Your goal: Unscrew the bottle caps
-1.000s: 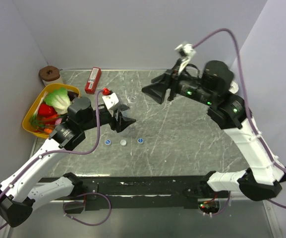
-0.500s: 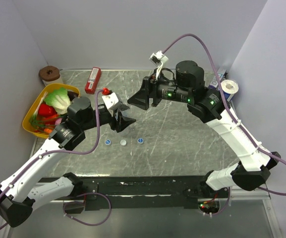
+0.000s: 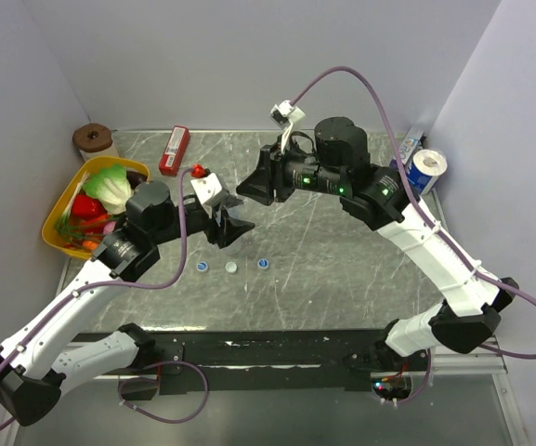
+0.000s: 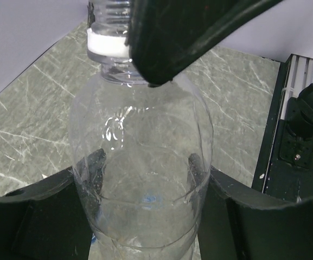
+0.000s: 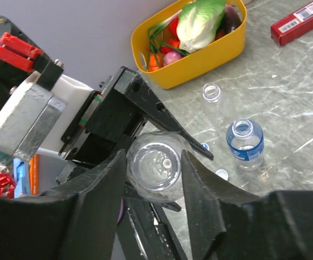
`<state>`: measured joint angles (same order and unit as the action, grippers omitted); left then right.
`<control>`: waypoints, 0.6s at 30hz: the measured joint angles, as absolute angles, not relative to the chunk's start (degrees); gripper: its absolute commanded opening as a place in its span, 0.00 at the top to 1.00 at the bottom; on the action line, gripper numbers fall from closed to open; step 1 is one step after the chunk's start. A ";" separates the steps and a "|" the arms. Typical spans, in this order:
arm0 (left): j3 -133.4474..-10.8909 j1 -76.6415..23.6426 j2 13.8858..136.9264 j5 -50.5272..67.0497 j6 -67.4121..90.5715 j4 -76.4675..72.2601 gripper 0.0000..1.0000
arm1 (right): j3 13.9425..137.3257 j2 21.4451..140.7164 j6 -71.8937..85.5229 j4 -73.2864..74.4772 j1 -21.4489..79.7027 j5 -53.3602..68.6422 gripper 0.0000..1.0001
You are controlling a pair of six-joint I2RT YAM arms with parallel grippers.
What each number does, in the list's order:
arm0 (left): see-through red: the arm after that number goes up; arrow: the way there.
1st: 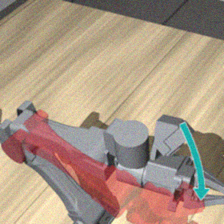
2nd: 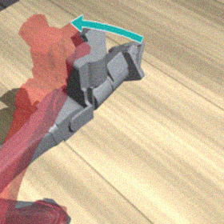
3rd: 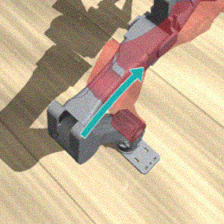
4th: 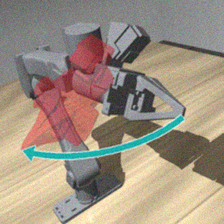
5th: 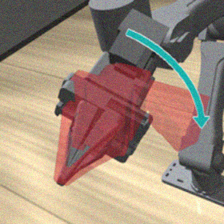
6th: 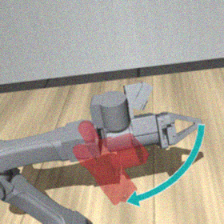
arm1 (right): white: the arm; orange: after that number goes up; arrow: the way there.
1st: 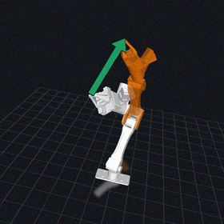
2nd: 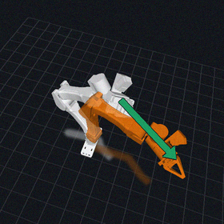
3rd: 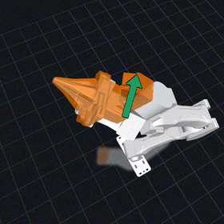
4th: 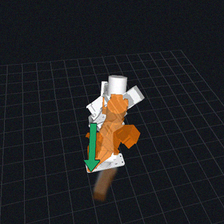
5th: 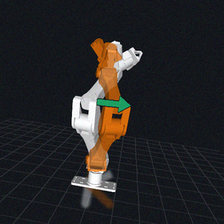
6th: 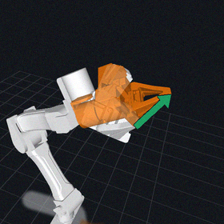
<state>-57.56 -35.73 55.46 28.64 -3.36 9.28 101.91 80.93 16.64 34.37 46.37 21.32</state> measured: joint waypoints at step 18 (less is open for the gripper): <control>-57.54 -35.73 53.71 28.25 -2.70 7.70 0.04 | 98.85 79.55 15.38 32.62 46.81 17.04 1.00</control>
<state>-57.54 -35.73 53.71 28.25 -2.70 7.70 98.85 79.55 15.38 32.62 46.81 17.04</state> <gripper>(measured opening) 0.961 0.398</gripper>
